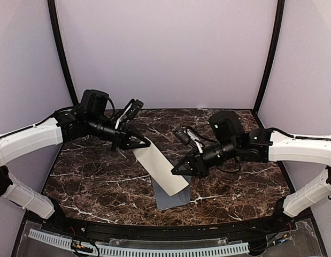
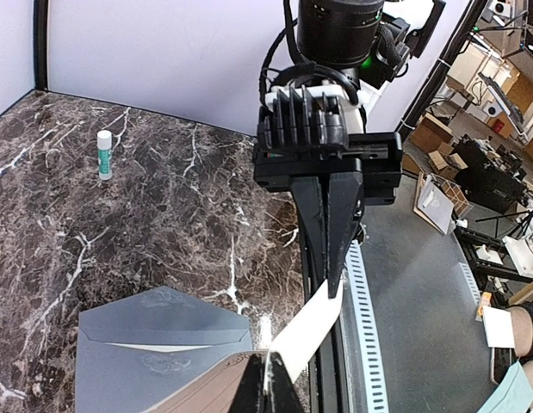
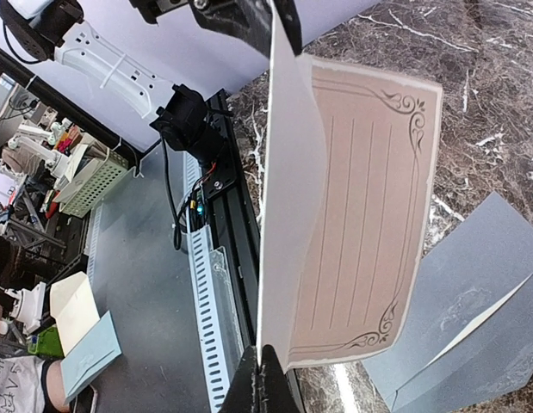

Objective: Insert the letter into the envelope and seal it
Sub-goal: Fold the letter.

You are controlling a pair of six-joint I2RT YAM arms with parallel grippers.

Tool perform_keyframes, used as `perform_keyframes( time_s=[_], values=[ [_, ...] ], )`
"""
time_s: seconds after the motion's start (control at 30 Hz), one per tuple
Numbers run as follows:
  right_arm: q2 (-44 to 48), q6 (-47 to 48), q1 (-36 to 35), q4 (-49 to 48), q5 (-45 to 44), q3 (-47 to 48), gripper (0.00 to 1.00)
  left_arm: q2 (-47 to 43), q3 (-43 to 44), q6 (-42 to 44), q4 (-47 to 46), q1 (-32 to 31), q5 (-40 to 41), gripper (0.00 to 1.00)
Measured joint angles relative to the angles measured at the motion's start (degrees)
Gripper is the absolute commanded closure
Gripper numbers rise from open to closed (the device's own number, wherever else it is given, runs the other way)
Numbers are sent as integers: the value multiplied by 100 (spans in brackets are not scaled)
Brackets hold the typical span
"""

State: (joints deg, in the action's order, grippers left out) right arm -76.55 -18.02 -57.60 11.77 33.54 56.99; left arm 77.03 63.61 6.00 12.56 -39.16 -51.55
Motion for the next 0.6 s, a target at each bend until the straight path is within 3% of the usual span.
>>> perform_keyframes(
  time_s=[0.6],
  values=[
    [382,-118,0,42,-131,-317,100,-254,0,59,-2,389,538,100]
  ],
)
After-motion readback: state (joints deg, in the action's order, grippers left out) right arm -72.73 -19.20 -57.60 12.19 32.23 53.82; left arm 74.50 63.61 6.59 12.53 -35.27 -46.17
